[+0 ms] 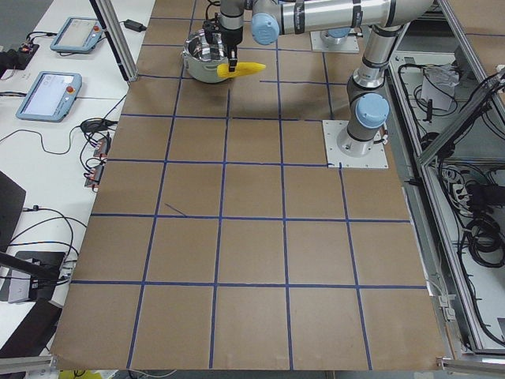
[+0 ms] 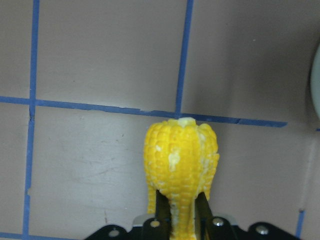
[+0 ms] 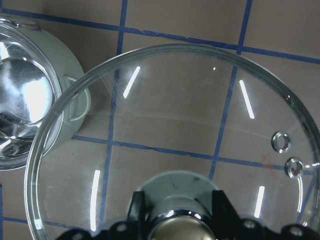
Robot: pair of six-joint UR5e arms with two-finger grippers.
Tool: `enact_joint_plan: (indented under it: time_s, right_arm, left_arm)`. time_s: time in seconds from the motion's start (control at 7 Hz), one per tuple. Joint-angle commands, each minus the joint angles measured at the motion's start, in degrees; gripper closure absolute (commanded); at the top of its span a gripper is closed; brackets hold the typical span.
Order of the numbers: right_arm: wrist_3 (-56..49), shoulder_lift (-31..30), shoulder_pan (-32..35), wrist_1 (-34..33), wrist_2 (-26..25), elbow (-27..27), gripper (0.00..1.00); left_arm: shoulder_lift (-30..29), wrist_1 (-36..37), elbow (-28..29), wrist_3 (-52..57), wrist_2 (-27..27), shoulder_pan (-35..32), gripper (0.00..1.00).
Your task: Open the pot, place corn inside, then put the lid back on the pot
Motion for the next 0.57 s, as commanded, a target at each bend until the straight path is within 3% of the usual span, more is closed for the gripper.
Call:
enact_joint_plan:
  time_s: [0.0,0.43]
  right_arm:
    - [-0.06,-0.12,0.09,-3.58,-0.25,-0.37,0.9]
    - [-0.15,-0.12,0.27,-4.92,-0.25,-0.28,0.9]
  left_arm:
    - [-8.21,-0.88,11.06,-12.35,-0.28,-7.19,0.86]
    - [-21.92,-0.35,26.96,-27.2,-2.38,-14.31,0.86]
